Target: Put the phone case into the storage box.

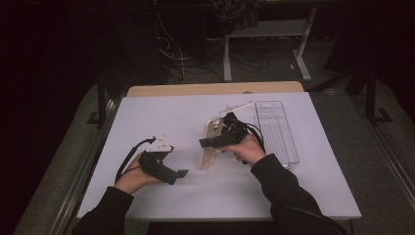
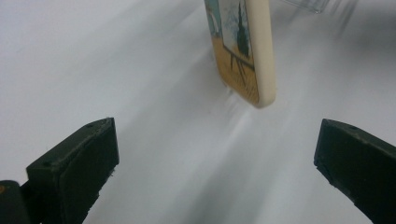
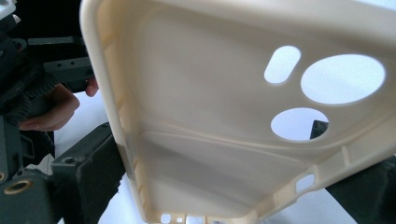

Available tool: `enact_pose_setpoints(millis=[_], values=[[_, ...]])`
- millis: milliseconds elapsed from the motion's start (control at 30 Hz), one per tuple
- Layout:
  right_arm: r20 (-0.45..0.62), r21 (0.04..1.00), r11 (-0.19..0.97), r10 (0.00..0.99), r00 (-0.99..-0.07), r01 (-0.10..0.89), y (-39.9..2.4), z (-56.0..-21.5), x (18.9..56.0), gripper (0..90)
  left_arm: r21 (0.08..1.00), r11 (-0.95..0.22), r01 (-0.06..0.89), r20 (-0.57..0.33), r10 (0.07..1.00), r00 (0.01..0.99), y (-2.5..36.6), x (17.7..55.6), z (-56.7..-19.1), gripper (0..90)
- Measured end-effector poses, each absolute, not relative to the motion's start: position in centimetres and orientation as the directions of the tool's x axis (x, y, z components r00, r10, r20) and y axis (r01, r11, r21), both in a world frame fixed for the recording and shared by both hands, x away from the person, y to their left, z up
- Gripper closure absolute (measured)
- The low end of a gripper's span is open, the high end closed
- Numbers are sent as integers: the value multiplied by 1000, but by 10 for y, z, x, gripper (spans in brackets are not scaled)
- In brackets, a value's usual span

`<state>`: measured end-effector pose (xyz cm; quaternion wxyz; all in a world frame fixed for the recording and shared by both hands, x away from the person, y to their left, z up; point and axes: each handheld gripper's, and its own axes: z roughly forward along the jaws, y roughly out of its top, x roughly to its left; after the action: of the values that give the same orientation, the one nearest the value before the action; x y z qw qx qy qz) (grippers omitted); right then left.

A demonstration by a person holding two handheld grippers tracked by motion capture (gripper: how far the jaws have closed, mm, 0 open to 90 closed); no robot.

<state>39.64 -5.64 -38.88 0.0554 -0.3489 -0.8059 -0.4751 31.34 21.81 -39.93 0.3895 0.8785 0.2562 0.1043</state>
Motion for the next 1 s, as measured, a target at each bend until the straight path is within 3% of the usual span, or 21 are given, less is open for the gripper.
enact_pose_setpoints(millis=[500, 1000], values=[[418, 724, 311, 514, -750, 616, -56, -386, 397, 62, 718, -584, 379, 17, 558, 829, 256, 298, -415, 0], [408, 730, 279, 554, -726, 623, -70, -367, 413, 62, 707, -584, 398, 13, 574, 819, 252, 298, -416, 0]])
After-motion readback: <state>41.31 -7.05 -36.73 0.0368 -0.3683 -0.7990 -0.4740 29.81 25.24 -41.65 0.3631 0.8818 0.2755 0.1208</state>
